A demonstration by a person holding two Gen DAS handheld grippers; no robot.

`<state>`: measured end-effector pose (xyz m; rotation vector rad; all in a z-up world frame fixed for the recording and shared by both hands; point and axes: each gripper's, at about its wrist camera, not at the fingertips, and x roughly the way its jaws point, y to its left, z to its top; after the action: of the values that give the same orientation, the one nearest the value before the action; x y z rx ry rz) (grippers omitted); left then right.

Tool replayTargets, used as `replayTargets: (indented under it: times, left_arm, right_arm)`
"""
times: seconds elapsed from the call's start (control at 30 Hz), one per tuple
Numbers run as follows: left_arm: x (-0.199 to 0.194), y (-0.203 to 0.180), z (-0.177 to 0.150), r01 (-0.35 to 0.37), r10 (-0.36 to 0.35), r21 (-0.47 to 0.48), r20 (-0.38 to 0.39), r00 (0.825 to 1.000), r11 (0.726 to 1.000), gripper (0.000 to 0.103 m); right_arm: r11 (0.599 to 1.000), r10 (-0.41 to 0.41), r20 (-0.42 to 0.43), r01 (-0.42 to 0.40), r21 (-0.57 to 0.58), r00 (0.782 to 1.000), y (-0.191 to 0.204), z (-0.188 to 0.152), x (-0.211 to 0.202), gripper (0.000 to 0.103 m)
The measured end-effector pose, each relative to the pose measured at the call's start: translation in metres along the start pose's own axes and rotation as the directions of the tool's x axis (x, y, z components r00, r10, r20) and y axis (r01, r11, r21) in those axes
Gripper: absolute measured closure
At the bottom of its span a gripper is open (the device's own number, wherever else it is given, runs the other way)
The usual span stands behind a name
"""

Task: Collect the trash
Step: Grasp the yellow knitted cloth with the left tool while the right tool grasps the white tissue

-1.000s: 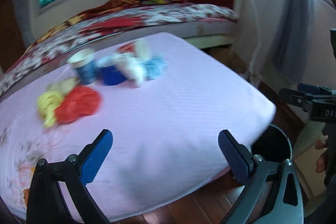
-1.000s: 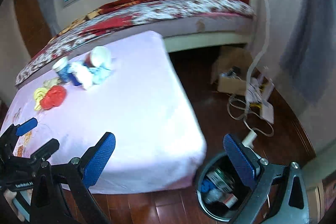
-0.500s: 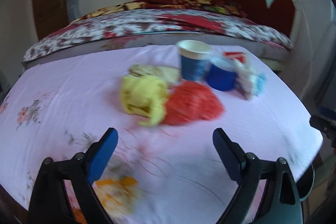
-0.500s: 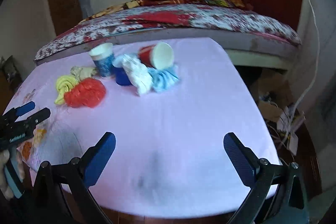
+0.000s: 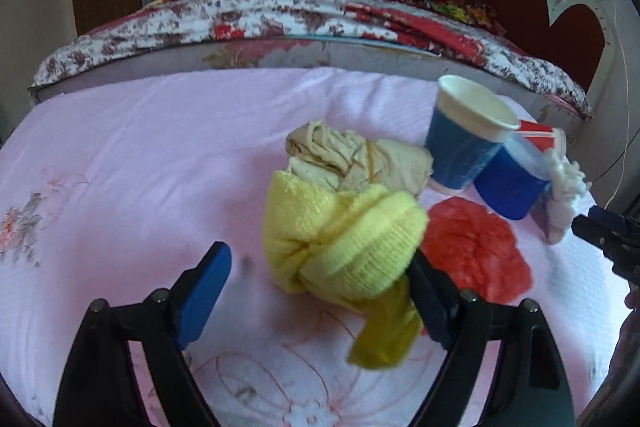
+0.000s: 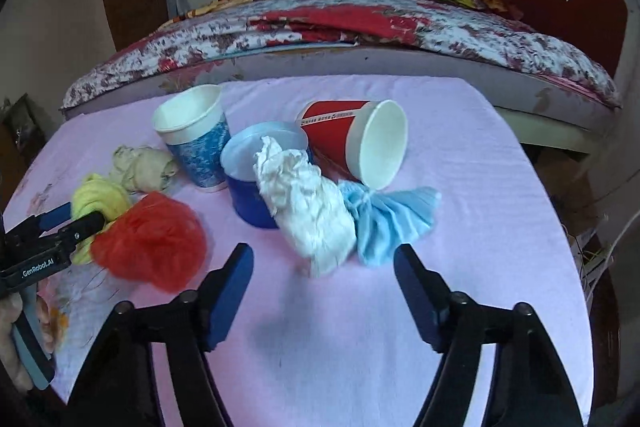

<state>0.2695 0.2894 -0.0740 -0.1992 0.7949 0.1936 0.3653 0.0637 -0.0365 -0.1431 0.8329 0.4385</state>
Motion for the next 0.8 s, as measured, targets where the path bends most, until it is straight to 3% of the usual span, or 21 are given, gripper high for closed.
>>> replayTargets:
  times: [0.1, 0.2, 0.37, 0.8]
  left_arm:
    - [0.005, 0.001, 0.002, 0.014, -0.014, -0.001, -0.005, 1.000, 1.000, 0.018]
    - [0.011, -0.001, 0.005, 0.044, -0.044, 0.002, -0.022, 0.999, 0.999, 0.027]
    - [0.004, 0.001, 0.005, 0.081, -0.081, 0.001, -0.015, 0.997, 0.997, 0.060]
    - [-0.065, -0.008, -0.004, 0.043, -0.049, 0.068, 0.089, 0.995, 0.997, 0.064]
  right_arm:
    - [1.000, -0.001, -0.012, 0.001, -0.015, 1.000, 0.003, 0.007, 0.012, 0.041]
    - [1.000, -0.001, -0.037, 0.001, -0.023, 0.999, 0.006, 0.011, 0.024, 0.056]
    - [1.000, 0.023, -0.020, -0.023, -0.016, 1.000, 0.007, 0.011, 0.017, 0.062]
    - [0.997, 0.072, 0.064, -0.072, -0.004, 0.995, -0.005, -0.021, -0.067, 0.062]
